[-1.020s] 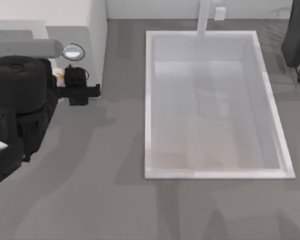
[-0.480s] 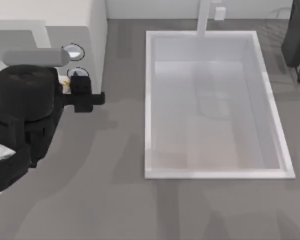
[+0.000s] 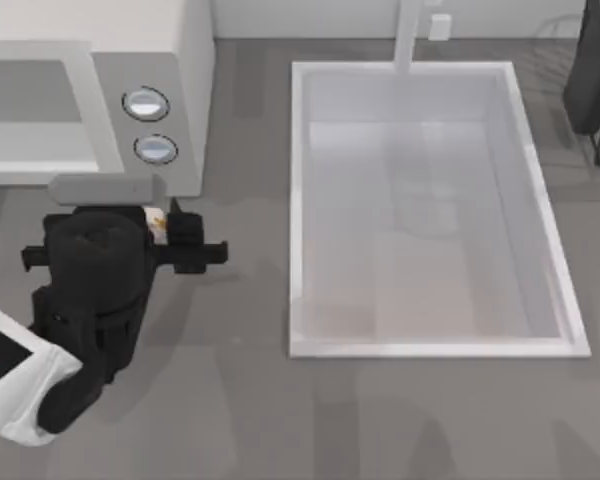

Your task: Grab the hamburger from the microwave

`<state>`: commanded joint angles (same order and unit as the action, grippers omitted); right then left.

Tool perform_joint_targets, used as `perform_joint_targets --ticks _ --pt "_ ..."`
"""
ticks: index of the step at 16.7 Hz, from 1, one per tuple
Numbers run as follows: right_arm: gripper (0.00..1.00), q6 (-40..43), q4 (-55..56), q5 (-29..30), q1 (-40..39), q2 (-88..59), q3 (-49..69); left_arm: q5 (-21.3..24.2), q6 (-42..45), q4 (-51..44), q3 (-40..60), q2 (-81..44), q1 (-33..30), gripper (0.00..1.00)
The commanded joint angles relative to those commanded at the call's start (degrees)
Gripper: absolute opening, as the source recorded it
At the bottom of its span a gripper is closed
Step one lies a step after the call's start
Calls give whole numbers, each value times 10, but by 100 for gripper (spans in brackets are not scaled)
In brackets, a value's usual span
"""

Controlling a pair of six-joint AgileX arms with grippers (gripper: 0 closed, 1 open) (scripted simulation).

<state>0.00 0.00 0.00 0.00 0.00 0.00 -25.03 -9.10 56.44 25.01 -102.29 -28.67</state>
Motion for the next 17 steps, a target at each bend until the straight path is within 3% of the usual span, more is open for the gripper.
perform_joint_targets --ticks 4,10,17 --pt "100 0 0 0 0 0 0 4 1 118 -35 -87 3 0" --pt "100 0 0 0 0 0 0 6 2 141 -44 -107 4 0" --pt "100 0 0 0 0 0 0 6 2 141 -44 -107 4 53"
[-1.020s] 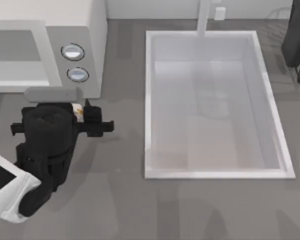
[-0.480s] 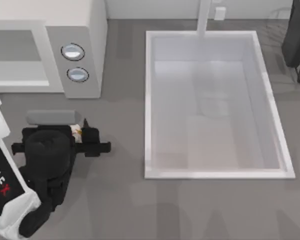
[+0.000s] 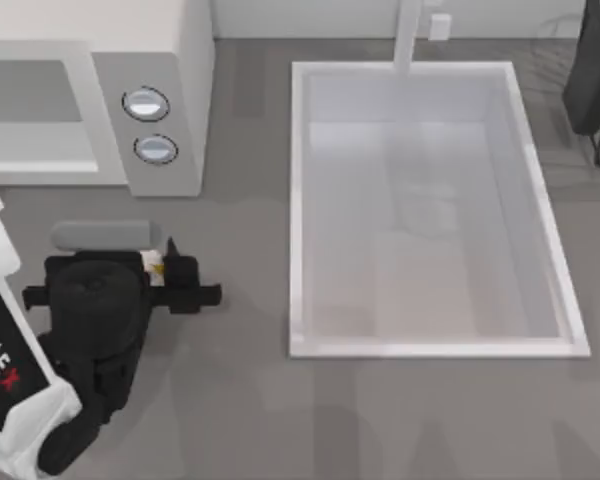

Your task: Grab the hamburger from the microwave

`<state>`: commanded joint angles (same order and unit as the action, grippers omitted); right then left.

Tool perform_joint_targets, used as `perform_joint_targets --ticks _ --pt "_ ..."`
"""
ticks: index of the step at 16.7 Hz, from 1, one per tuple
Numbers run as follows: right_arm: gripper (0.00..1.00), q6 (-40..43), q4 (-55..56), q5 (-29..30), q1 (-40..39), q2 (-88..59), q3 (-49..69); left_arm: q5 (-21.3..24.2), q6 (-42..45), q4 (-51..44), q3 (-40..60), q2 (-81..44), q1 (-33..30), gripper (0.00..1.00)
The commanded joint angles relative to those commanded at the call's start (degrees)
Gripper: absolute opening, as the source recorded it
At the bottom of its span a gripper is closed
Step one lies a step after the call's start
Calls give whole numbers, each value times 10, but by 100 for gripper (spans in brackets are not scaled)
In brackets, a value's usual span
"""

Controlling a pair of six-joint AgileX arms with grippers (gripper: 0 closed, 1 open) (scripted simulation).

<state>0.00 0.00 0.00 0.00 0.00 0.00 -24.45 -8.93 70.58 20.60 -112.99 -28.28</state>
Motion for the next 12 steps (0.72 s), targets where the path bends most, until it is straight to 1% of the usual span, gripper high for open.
perform_joint_targets --ticks 6,7,12 --pt "100 0 0 0 0 0 0 0 0 0 0 0 0 98" --pt "100 0 0 0 0 0 0 0 0 0 0 0 0 100" --pt "100 0 0 0 0 0 0 0 0 0 0 0 0 100"
